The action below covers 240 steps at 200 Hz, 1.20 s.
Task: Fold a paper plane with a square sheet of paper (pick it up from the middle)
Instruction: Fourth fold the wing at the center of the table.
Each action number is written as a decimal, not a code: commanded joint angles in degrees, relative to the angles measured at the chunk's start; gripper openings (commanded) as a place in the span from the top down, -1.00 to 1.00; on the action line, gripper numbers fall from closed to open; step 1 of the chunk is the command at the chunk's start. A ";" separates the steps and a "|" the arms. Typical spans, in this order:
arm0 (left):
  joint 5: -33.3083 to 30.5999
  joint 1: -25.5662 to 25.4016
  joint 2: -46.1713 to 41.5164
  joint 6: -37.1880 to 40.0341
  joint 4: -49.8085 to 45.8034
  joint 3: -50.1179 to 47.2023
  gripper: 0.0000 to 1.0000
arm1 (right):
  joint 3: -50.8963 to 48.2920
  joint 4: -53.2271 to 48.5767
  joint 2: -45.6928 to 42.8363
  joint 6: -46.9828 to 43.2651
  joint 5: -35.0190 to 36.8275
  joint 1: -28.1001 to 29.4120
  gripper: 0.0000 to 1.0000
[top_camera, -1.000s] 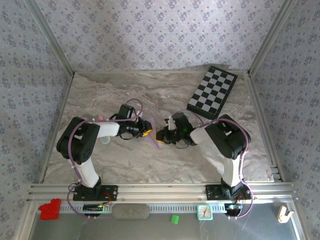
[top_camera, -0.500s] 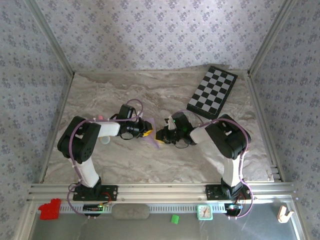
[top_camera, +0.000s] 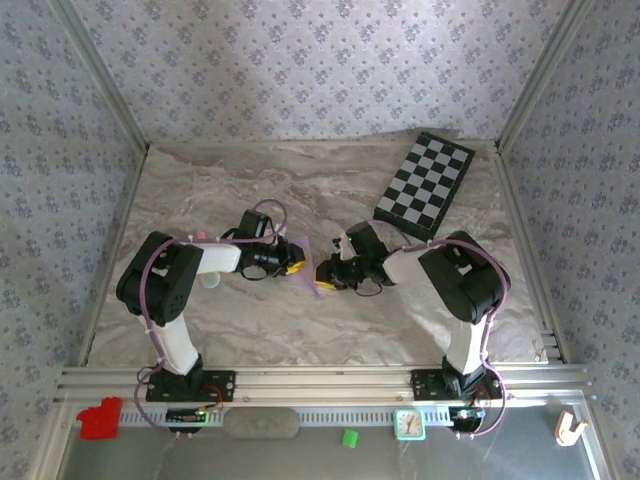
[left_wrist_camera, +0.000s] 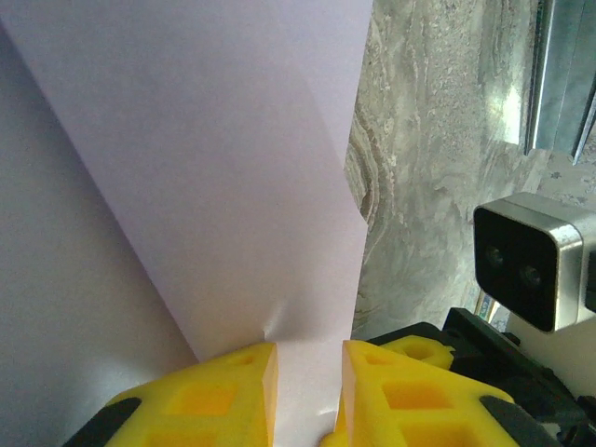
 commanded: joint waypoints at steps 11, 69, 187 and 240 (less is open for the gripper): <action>0.78 -0.30 0.73 0.74 -0.49 1.88 0.49 | 1.03 -8.03 -2.27 -3.76 -1.01 0.39 0.57; 0.68 -0.30 0.82 0.74 -0.67 1.90 0.49 | 1.88 -10.75 -2.01 -6.03 -0.83 0.93 0.56; 0.43 -0.30 1.56 0.65 -1.36 1.99 0.49 | 1.95 -12.62 -1.25 -6.62 0.95 0.81 0.69; 0.52 -0.33 1.52 0.91 -1.98 2.43 0.49 | 0.62 -11.45 -9.32 -6.87 5.20 0.35 0.57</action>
